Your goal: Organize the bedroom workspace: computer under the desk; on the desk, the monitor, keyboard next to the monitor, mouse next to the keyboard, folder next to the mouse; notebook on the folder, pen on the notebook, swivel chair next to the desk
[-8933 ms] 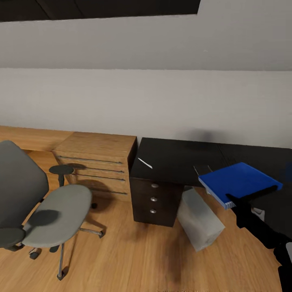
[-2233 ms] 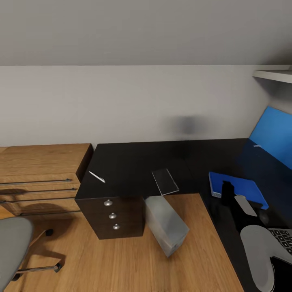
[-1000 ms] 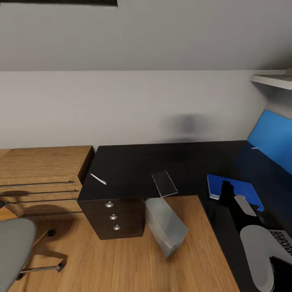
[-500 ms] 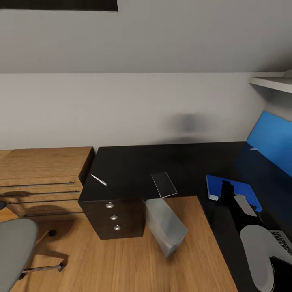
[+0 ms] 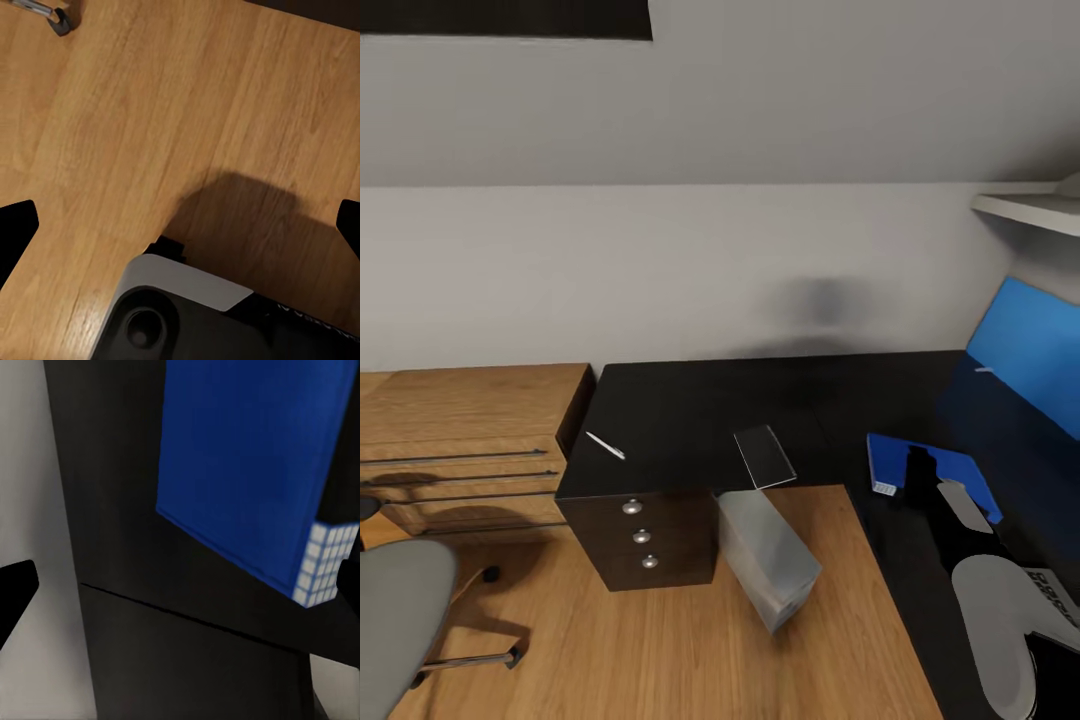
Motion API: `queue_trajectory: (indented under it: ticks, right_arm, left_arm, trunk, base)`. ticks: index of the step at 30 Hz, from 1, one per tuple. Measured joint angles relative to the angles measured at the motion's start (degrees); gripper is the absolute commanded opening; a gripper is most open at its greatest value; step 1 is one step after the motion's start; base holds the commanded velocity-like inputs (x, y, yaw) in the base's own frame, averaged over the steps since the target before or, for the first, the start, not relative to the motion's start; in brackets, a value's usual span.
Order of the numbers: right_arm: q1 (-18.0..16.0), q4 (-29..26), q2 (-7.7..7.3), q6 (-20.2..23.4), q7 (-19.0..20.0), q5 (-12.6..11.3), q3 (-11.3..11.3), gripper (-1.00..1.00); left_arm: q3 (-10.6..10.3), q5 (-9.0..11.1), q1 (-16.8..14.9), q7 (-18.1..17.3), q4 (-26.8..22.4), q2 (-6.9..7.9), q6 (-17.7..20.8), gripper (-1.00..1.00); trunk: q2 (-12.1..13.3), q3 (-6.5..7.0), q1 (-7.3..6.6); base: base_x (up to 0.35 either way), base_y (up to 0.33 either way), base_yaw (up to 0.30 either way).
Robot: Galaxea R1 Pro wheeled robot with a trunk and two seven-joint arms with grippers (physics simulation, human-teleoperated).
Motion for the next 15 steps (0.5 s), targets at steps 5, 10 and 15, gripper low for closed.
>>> queue_trajectory:
  ticks: [5, 10, 15]
  right_arm:
    - [0.0, -0.1, 0.0, 0.1, 0.3, -0.1, 0.0, 1.0]
    - [0.0, -0.3, 0.06, 0.3, 0.4, -0.3, 0.0, 1.0]
    - [0.0, -0.4, 0.08, 0.4, 0.4, -0.4, 0.0, 1.0]
  left_arm:
    - [0.0, 0.0, 0.0, 0.0, 0.0, 0.0, 0.0, 1.0]
    - [0.0, 0.0, 0.0, 0.0, 0.0, 0.0, 0.0, 1.0]
    - [0.0, 0.0, 0.0, 0.0, 0.0, 0.0, 0.0, 1.0]
  trunk:
    - [2.0, 0.9, -1.1]
    - [2.8, 1.27, -1.55]
    - [2.8, 1.27, -1.55]
  base:
    - [0.0, 0.0, 0.0]
    - [0.0, 0.0, 0.0]
    - [0.0, 0.0, 0.0]
